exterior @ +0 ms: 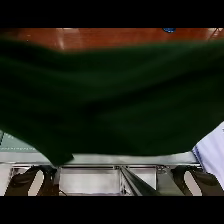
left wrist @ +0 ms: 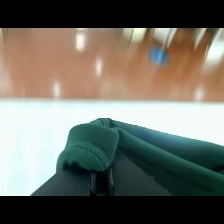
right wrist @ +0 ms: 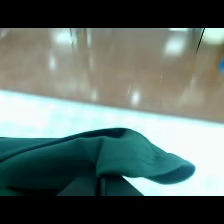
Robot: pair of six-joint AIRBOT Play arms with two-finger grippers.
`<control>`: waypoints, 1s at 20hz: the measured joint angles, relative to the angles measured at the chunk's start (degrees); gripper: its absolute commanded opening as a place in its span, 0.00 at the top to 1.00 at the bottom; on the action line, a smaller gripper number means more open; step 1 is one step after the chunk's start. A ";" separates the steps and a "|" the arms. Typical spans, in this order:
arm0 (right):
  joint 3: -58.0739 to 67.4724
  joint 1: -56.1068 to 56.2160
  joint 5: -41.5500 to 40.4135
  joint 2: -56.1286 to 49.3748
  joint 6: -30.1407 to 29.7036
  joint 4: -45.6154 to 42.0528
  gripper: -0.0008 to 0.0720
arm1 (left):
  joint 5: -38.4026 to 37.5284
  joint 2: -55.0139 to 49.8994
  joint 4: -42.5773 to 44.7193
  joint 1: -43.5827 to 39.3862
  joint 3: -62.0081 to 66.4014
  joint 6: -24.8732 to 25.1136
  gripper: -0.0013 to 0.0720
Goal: Fold the shirts.
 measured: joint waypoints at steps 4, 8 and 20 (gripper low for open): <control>-14.05 0.00 -2.49 0.61 0.24 -0.57 0.96 | 3.56 3.61 1.36 -3.13 -21.14 -4.39 0.95; -24.24 0.00 -8.52 -6.84 -1.18 0.48 0.96 | 16.20 -2.36 -6.23 -4.68 -38.12 -3.45 0.95; -14.01 0.00 -27.21 -50.99 -2.14 8.55 0.96 | 40.52 -49.77 -14.49 -11.10 -20.65 0.59 0.94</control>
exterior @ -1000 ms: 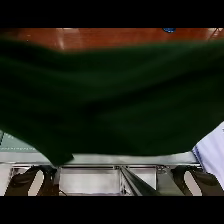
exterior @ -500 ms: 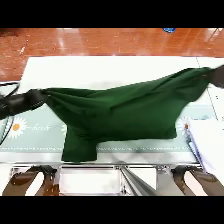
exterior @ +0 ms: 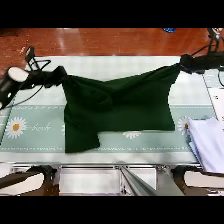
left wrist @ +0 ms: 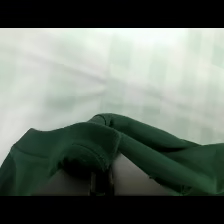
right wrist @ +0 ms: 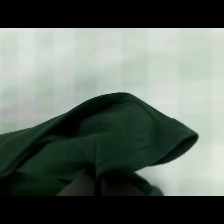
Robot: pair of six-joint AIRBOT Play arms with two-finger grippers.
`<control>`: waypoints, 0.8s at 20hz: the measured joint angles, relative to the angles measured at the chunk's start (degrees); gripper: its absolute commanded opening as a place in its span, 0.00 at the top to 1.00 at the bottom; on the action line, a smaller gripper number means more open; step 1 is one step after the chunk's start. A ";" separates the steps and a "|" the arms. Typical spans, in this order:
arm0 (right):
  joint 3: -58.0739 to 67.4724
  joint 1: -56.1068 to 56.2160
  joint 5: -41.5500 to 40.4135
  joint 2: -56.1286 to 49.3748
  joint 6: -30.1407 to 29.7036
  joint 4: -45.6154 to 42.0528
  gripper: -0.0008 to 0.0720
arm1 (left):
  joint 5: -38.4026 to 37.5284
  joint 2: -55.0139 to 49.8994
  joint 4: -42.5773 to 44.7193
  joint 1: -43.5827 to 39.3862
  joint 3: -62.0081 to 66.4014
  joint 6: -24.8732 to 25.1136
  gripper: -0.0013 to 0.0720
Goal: Fold the shirts.
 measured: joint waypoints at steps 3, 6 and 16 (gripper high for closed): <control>3.72 0.00 -2.14 -6.40 1.25 2.64 0.95 | -1.88 -6.95 -0.17 -0.22 7.52 0.13 0.55; 5.25 0.00 -3.41 -10.32 0.59 7.39 0.43 | -5.42 -10.93 -0.22 0.07 12.48 0.15 0.29; -5.09 -12.87 10.95 0.35 -7.69 14.27 0.43 | -36.65 -12.52 6.95 16.52 17.55 1.27 0.29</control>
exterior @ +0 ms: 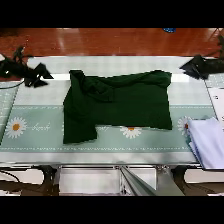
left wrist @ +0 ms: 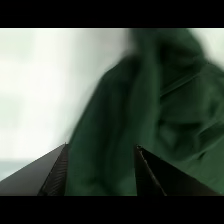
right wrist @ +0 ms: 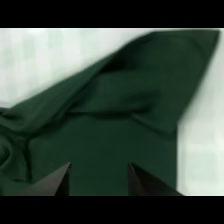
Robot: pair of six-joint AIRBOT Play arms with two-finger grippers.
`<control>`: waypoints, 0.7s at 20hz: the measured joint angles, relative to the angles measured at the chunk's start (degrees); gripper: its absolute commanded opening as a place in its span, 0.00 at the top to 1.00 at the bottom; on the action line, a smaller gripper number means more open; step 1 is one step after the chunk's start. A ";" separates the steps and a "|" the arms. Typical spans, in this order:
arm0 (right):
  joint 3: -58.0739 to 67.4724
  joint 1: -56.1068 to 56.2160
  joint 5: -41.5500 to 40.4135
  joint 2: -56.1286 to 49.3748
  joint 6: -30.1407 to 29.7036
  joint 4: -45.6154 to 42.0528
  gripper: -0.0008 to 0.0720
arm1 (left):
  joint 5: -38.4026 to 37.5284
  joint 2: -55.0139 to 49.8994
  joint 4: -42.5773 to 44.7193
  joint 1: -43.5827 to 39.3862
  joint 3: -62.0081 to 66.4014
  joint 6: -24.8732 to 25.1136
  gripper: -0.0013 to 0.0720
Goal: Fold the shirts.
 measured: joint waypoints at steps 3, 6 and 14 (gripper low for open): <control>-14.62 -4.11 -0.79 8.63 -3.45 0.46 0.43 | -2.10 0.22 0.48 2.19 -6.36 3.45 0.29; -26.69 -7.50 -2.95 16.59 -5.73 0.66 0.43 | -1.20 -0.20 -0.85 2.82 -10.49 5.84 0.29; -36.98 -10.21 -4.13 25.03 -7.45 0.87 0.43 | -3.56 -5.99 -5.62 -1.42 -12.85 8.17 0.29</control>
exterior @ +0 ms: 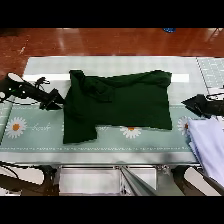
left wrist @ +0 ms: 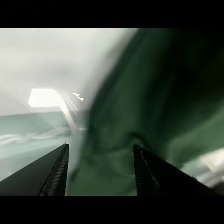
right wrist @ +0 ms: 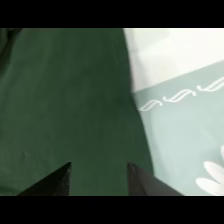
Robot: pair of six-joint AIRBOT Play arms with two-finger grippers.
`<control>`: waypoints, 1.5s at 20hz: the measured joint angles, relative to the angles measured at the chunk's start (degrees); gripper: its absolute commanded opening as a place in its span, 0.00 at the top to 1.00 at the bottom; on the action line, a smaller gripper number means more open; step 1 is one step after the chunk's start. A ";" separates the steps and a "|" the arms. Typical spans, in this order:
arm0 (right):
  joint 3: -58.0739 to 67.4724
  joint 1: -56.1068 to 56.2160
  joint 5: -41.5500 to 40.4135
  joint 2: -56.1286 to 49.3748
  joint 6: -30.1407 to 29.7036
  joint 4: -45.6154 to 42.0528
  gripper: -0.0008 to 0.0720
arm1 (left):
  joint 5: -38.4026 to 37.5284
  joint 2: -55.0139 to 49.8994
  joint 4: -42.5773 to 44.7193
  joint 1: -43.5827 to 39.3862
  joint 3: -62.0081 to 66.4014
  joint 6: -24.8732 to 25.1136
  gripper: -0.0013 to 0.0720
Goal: Fold the shirts.
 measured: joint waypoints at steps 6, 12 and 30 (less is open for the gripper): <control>-1.22 -2.97 -0.55 0.68 2.91 -5.75 0.43 | 2.03 -1.97 -0.90 -3.67 0.11 -0.55 0.95; -8.70 -3.52 2.29 0.72 9.09 -12.48 0.43 | 2.16 -2.10 -1.11 -4.50 0.50 -0.55 0.95; 10.49 19.52 -0.87 -11.63 4.98 -3.78 0.96 | 2.62 5.73 -2.97 -4.44 5.90 -1.22 0.95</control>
